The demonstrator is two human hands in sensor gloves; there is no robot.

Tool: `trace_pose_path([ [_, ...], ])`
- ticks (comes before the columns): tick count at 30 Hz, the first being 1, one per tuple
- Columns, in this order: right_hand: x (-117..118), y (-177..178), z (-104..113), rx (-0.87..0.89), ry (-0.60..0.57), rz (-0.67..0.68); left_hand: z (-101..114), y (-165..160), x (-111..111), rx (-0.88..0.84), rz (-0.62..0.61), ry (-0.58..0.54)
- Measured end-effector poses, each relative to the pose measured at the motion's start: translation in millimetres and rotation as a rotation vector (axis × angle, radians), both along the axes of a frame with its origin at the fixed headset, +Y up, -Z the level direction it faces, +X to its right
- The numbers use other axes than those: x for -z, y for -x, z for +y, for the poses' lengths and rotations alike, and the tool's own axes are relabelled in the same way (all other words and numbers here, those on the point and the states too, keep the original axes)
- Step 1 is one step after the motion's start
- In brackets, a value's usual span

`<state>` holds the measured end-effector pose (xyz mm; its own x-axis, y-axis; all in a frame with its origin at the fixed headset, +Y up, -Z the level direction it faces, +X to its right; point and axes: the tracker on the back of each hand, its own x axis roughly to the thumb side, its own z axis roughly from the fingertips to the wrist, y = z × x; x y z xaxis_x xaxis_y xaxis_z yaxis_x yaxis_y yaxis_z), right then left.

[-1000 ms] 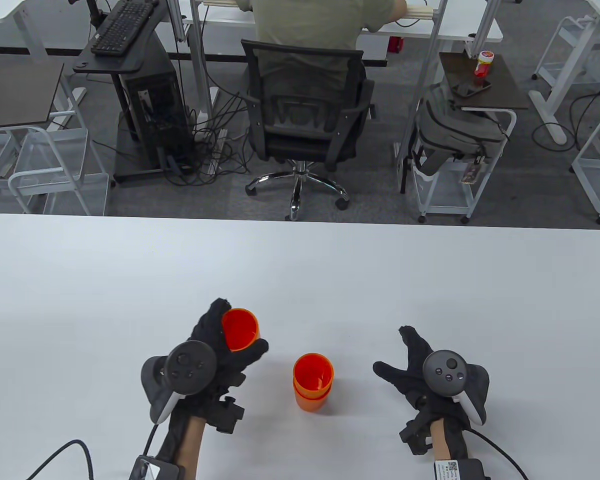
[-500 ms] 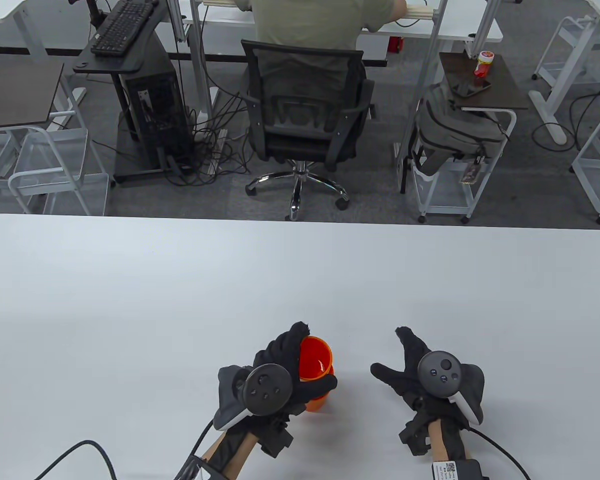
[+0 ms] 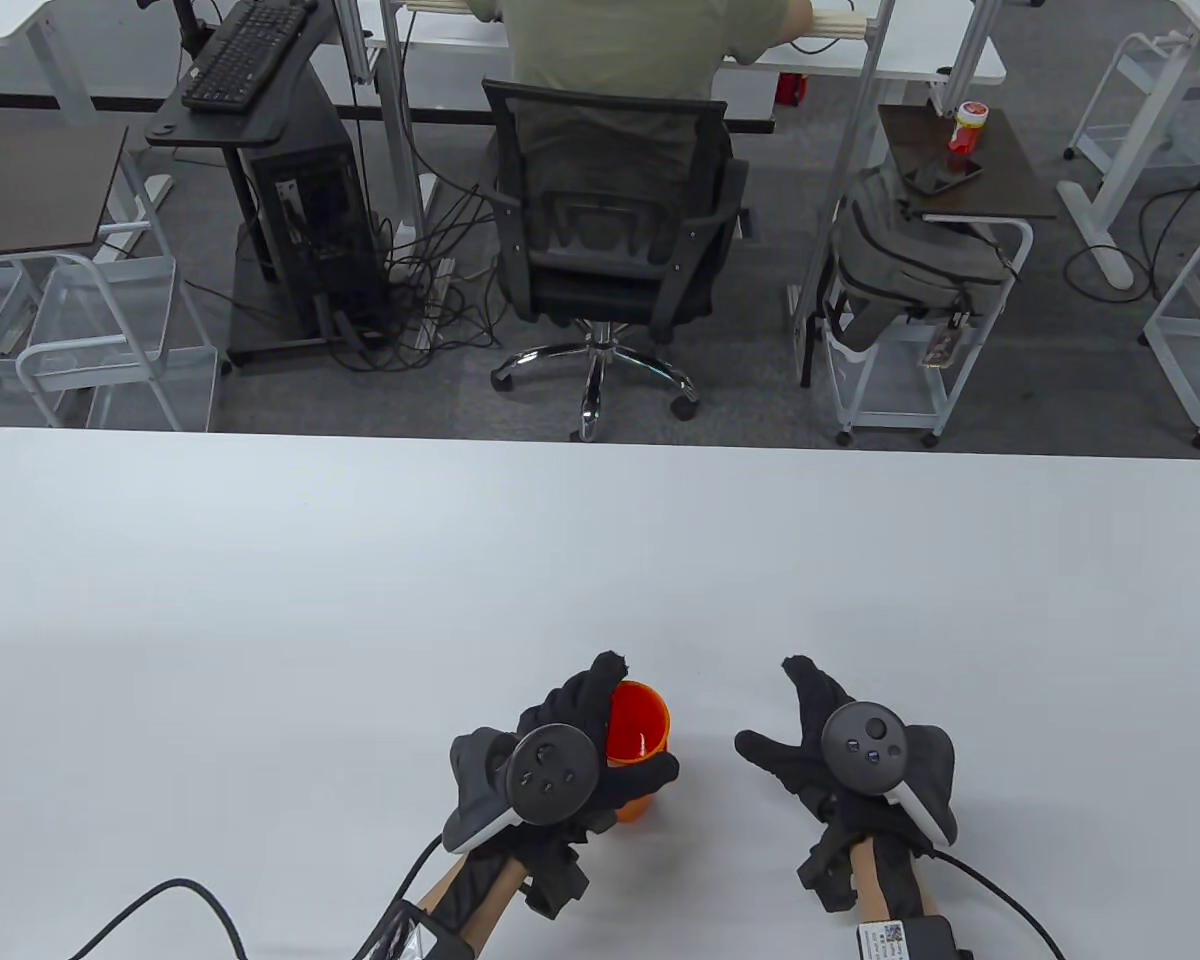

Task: Nest cup into cup

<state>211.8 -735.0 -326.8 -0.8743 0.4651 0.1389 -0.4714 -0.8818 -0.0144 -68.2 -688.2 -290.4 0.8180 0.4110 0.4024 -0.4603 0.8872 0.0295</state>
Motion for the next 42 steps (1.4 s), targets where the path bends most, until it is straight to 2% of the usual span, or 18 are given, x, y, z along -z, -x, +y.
trace_pose_path([
  [9, 2.0, 4.3, -2.1, -0.048, 0.006, 0.013, -1.4, 0.2, -1.0, -0.012, -0.026, 0.016],
  [12, 1.9, 4.1, -1.3, -0.057, 0.001, 0.013, 7.1, 6.5, -2.8, -0.031, -0.061, 0.005],
  [15, 1.7, 3.4, 1.6, -0.061, -0.017, 0.011, 20.4, 18.8, -7.5, -0.041, -0.131, -0.061],
  [20, -0.5, 7.7, 12.0, -0.125, -0.074, 0.015, 35.9, 51.6, -12.9, 0.140, 0.047, -0.237],
  [23, -2.8, 12.4, 19.4, -0.235, -0.121, 0.021, 28.1, 69.6, -9.8, 0.323, 0.174, -0.262],
  [27, -3.8, 18.3, 23.7, -0.370, -0.166, 0.015, 2.8, 85.1, -1.1, 0.473, 0.236, -0.178],
  [33, -3.7, 23.8, 18.5, -0.495, -0.187, 0.012, -40.0, 108.8, 16.3, 0.530, 0.279, 0.001],
  [36, -2.5, 25.4, 16.2, -0.511, -0.182, 0.015, -52.1, 116.3, 21.7, 0.553, 0.294, 0.044],
  [42, 0.7, 26.6, 10.2, -0.508, -0.162, 0.023, -60.7, 114.5, 25.3, 0.579, 0.285, 0.061],
])
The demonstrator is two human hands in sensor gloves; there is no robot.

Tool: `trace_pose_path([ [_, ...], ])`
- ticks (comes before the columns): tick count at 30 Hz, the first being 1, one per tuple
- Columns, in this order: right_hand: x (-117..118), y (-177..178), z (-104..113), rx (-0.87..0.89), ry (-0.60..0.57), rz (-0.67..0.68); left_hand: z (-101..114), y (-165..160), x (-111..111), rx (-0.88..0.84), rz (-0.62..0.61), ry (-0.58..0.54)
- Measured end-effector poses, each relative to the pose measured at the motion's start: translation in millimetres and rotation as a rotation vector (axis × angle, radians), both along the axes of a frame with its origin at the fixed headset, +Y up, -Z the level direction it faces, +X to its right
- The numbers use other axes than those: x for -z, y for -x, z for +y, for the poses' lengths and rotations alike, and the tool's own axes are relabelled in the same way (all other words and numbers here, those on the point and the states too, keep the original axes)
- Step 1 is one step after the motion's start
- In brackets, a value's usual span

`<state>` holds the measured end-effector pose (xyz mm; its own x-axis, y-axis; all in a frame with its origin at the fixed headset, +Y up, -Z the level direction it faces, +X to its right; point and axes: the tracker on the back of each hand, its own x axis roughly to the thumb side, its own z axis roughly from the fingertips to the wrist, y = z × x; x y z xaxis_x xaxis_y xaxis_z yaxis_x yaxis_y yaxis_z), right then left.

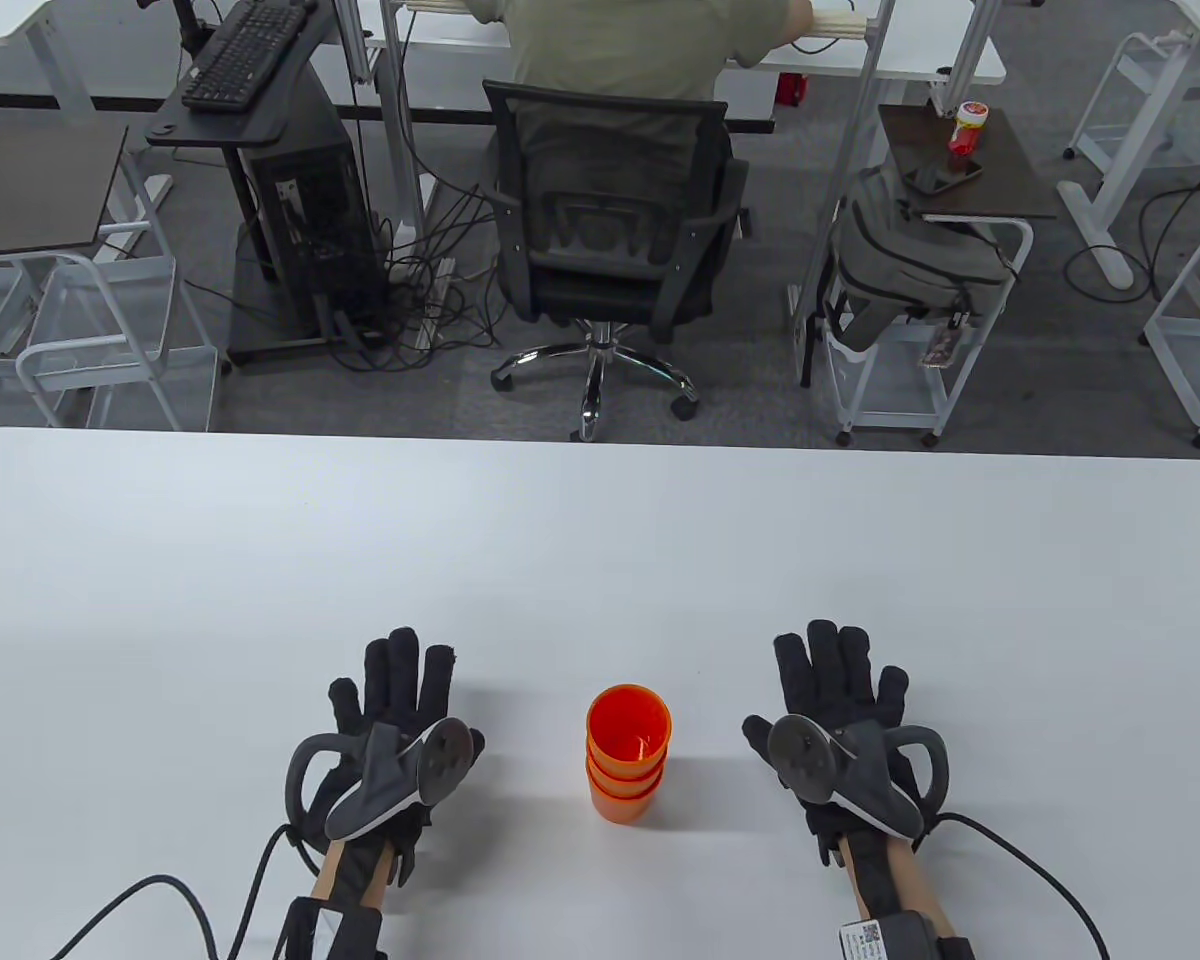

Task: Nest cup into cup

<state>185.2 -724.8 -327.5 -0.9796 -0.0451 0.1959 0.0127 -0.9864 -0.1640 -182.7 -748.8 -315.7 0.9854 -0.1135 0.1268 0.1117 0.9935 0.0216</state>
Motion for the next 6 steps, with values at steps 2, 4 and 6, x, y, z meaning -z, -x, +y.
trace_pose_path([
  [2, 0.6, -0.3, -1.7, -0.003, 0.011, -0.001, -0.2, -1.5, 0.2, 0.015, 0.002, -0.003],
  [4, 0.7, -0.2, -2.7, -0.003, 0.017, -0.001, 0.7, -1.9, 0.0, 0.032, 0.000, -0.013],
  [6, -0.4, 0.2, -1.8, -0.001, 0.022, -0.001, 0.3, -1.5, -0.1, 0.023, -0.004, -0.014],
])
